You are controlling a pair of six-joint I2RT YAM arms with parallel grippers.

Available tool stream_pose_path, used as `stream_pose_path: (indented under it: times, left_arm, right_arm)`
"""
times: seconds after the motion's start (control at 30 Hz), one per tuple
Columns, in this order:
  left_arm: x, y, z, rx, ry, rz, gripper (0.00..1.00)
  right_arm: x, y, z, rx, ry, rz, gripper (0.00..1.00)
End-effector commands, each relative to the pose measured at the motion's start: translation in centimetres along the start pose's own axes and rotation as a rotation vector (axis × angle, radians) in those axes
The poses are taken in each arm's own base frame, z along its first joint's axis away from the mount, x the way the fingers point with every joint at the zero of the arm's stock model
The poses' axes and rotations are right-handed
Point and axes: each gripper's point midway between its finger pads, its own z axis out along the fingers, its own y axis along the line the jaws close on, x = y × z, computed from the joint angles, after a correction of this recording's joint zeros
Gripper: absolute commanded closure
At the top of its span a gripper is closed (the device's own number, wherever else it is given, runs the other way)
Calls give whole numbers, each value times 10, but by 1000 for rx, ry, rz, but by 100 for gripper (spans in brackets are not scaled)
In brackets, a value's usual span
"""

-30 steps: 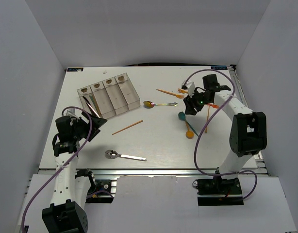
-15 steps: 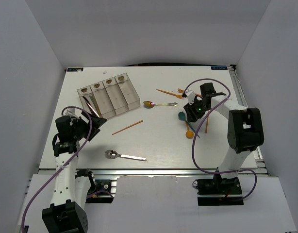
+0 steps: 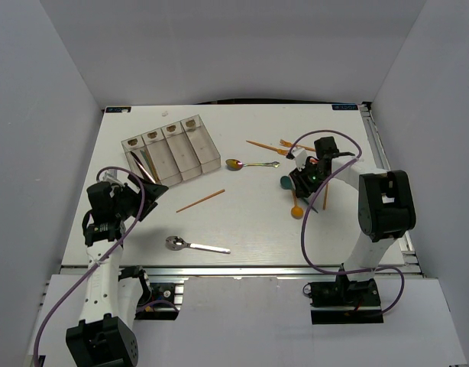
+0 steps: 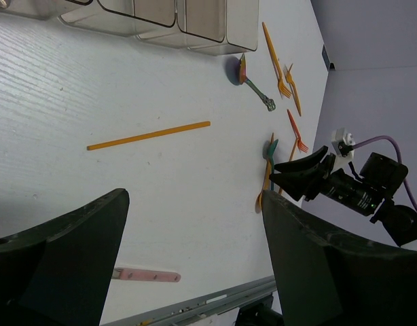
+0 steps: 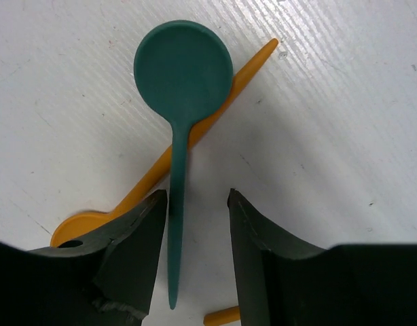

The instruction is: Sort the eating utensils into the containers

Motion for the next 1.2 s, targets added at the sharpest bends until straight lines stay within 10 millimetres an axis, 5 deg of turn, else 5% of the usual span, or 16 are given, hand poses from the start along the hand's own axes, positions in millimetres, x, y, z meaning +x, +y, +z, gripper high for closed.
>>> stream_pose_path:
  times: [0.0, 0.2, 0.43, 0.57, 0.8, 1.17]
  left_arm:
    - [-4, -8, -3, 27, -15, 11, 11]
    - [-2, -11, -3, 44, -1, 9, 11]
    - [2, -22, -3, 101, 39, 5, 11]
    - [3, -31, -4, 145, 55, -4, 11]
    - [13, -55, 0, 247, 105, -7, 17]
    - [79, -121, 44, 347, 270, 119, 26]
  right_arm:
    - [5, -4, 2, 42, 12, -1, 52]
    - [10, -5, 5, 50, 22, 4, 65]
    - [8, 0, 6, 22, 16, 9, 94]
    - [0, -2, -1, 29, -7, -13, 100]
    - [-50, 2, -33, 13, -156, -84, 100]
    - [-123, 74, -62, -217, -334, -97, 100]
